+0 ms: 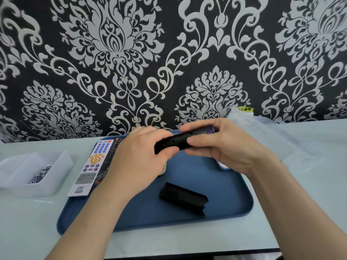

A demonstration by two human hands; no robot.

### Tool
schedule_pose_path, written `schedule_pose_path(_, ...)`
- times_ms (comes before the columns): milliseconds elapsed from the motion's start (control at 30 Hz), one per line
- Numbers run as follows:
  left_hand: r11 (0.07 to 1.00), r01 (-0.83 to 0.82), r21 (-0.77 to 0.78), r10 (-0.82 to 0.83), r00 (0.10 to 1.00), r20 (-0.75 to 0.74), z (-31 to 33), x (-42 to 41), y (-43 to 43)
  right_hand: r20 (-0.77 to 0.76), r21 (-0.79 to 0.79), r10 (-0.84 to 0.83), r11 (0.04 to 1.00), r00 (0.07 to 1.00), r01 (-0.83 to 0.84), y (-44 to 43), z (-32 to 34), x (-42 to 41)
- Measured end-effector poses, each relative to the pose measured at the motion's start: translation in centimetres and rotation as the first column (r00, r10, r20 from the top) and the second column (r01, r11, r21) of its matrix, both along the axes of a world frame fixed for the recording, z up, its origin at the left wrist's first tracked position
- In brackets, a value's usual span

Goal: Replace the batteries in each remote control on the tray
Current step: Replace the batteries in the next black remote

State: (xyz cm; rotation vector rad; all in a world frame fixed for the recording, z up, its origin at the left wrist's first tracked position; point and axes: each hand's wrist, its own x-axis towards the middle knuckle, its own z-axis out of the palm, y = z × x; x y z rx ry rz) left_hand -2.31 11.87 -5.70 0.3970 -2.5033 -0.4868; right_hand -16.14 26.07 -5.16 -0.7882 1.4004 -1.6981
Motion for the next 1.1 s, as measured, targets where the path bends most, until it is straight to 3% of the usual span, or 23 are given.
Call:
schedule_pose_path(100, 0.918, 0.012, 0.396, -0.017, 1.0, 0.007, -0.3, -0.3, 0.4, -0.003, -0.069, -0.075, 0.995, 0.997, 0.075, -0.2, 0.1, 0.1)
schedule_pose_path(167, 0.863, 0.062, 0.501, -0.072, 0.997, 0.0, -0.6, -0.6, 1.0, 0.033, -0.09, -0.125, 0.988, 0.992, 0.127, -0.7, 0.0, 0.5)
schedule_pose_path(233, 0.833, 0.106, 0.543, -0.122, 0.993, -0.006, -0.9, -1.0, 1.7, 0.172, -0.118, -0.12, 0.983, 0.978, 0.142, -1.5, -0.1, 1.1)
schedule_pose_path(300, 0.863, 0.089, 0.497, -0.126, 0.991, 0.042, -1.2, -1.3, 2.6, 0.252, -0.133, -0.115, 0.979, 0.961, 0.152, -2.1, -0.1, 1.6)
schedule_pose_path(400, 0.97, -0.031, 0.242, -0.004, 0.989, 0.146, -1.6, -1.3, 2.8, 0.215, -0.073, -0.17, 0.979, 0.962, 0.189, -2.6, -0.3, 2.0)
schedule_pose_path(467, 0.986, -0.09, 0.142, 0.085, 0.996, 0.038, -1.8, -1.2, 2.5, 0.186, -0.04, -0.185, 0.98, 0.965, 0.196, -2.6, -0.5, 2.0)
schedule_pose_path(533, 0.988, -0.07, 0.14, 0.091, 0.984, -0.15, -1.6, -1.3, 2.4, 0.13, -0.01, -0.211, 0.977, 0.969, 0.214, -2.5, -0.6, 1.9)
schedule_pose_path(633, 0.988, -0.038, 0.148, 0.077, 0.961, -0.265, -1.2, -1.3, 2.6, 0.013, 0.027, -0.257, 0.966, 0.966, 0.256, -2.6, -0.8, 2.0)
schedule_pose_path(833, 0.995, -0.003, 0.101, 0.033, 0.955, -0.293, -1.2, -1.8, 2.9, -0.064, 0.022, -0.229, 0.973, 0.971, 0.231, -3.0, -1.2, 3.0)
schedule_pose_path(1100, 0.997, 0.029, 0.066, -0.008, 0.954, -0.3, -1.5, -2.1, 3.1, 0.074, 0.07, -0.216, 0.975, 0.974, 0.21, -3.5, -1.5, 2.5)
